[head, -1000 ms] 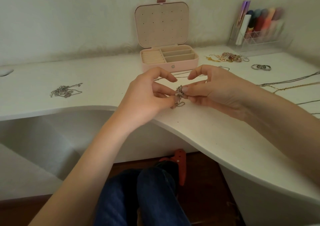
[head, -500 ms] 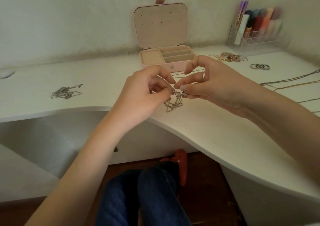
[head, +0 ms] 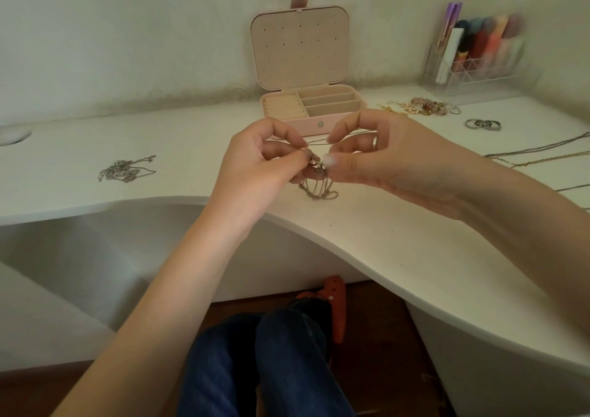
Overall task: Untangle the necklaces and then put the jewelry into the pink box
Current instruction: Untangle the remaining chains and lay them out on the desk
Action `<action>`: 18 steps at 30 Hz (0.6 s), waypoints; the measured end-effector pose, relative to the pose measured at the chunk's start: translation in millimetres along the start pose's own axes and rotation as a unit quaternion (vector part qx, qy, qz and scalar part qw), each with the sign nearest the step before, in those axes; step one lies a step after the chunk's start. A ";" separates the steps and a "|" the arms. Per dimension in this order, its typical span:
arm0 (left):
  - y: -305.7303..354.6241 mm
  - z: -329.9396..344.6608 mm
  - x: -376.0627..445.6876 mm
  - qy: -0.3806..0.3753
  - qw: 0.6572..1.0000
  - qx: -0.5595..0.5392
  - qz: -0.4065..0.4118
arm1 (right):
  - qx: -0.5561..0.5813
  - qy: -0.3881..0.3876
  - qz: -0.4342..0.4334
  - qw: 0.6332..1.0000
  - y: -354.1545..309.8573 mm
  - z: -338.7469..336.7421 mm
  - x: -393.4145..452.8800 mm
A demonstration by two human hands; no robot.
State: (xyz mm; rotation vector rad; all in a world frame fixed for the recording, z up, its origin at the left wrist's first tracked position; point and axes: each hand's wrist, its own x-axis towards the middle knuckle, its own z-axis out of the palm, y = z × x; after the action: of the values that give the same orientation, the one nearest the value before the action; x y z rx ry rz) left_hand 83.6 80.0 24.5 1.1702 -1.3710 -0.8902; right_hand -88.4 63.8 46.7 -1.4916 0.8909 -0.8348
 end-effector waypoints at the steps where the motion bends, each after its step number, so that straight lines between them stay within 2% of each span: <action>1: -0.1 0.3 0.0 -0.002 1.000 -0.001 -0.001 | -0.032 0.001 -0.004 0.999 0.6 0.6 -0.1; 12: 3.9 8.6 -5.9 -0.050 0.999 -0.002 -0.017 | -0.095 0.078 -0.002 0.992 -2.0 -0.1 2.0; 18: 7.4 10.9 -7.2 -0.081 0.996 0.011 -0.028 | -0.123 0.111 -0.039 0.985 -3.8 -1.5 3.0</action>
State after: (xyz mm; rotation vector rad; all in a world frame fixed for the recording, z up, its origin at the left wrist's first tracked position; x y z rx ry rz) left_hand 71.2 87.7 28.2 1.1792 -1.4872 -1.0299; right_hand -88.0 60.7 50.7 -1.6776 1.1388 -0.9904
